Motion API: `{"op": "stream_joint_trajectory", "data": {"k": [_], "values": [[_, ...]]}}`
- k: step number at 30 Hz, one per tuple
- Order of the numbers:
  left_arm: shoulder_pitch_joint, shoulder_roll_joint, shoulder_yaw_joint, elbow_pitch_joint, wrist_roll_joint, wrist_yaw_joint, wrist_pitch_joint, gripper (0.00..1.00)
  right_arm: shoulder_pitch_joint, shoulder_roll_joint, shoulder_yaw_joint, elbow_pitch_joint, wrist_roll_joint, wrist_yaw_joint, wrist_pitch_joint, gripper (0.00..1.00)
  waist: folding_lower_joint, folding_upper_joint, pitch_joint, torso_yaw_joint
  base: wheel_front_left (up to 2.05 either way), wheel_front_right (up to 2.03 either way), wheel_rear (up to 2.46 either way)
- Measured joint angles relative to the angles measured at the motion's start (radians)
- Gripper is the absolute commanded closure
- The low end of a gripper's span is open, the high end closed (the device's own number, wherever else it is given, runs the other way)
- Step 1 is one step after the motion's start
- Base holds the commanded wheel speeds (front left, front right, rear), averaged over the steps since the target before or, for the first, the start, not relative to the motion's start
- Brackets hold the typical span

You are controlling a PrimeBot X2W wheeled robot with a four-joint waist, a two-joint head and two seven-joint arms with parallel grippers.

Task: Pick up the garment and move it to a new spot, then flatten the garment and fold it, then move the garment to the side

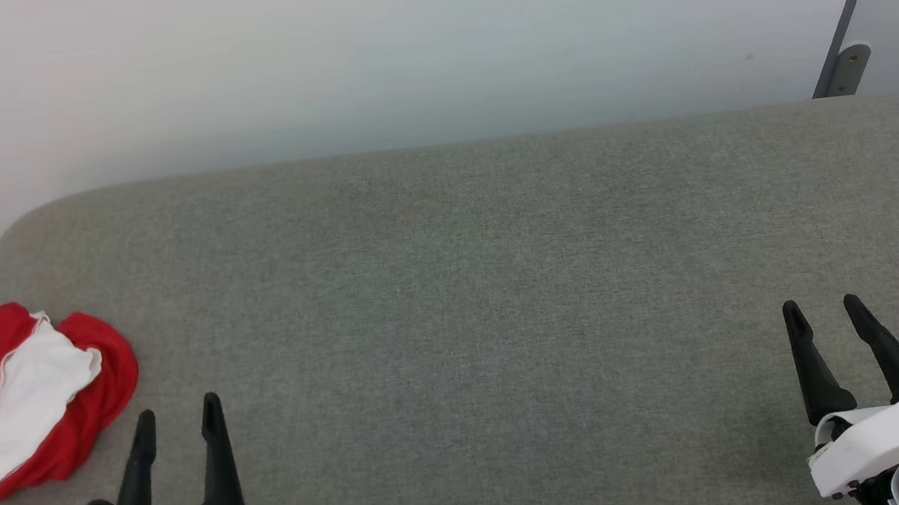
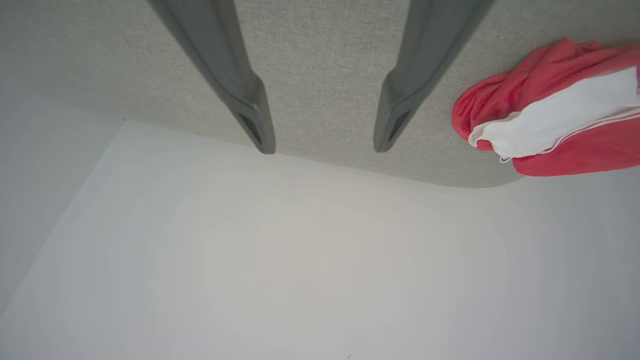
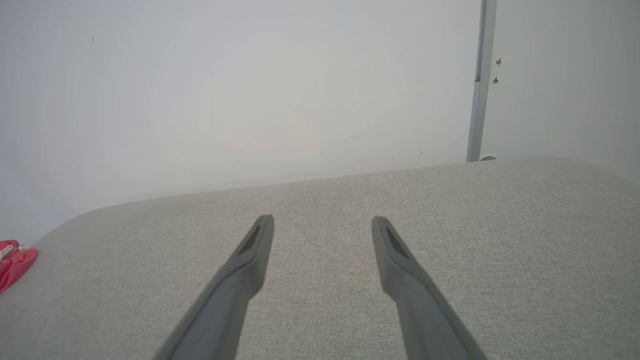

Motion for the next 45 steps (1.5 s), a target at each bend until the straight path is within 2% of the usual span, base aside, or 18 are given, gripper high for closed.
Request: {"op": "stream_joint_trajectory", "data": {"k": [19,35,45], "values": [[0.006,0.01,-0.005,-0.014,0.119,-0.003,-0.033,0.0,0.0,0.001,-0.003,-0.016,-0.141,0.0,-0.026,0.0,0.0,0.0,-0.002,0.004,0.0,0.0,0.0],[0.008,0.018,-0.019,0.008,0.104,-0.003,-0.035,0.0,0.001,0.001,-0.002,-0.018,-0.142,0.0,-0.025,0.0,0.0,0.0,-0.007,0.011,0.0,0.0,0.0],[0.004,0.027,0.013,0.053,0.093,0.013,-0.035,0.0,0.002,-0.016,0.058,-0.02,-0.102,0.0,-0.008,0.0,0.0,0.0,-0.025,0.087,0.0,0.0,0.0]]}}
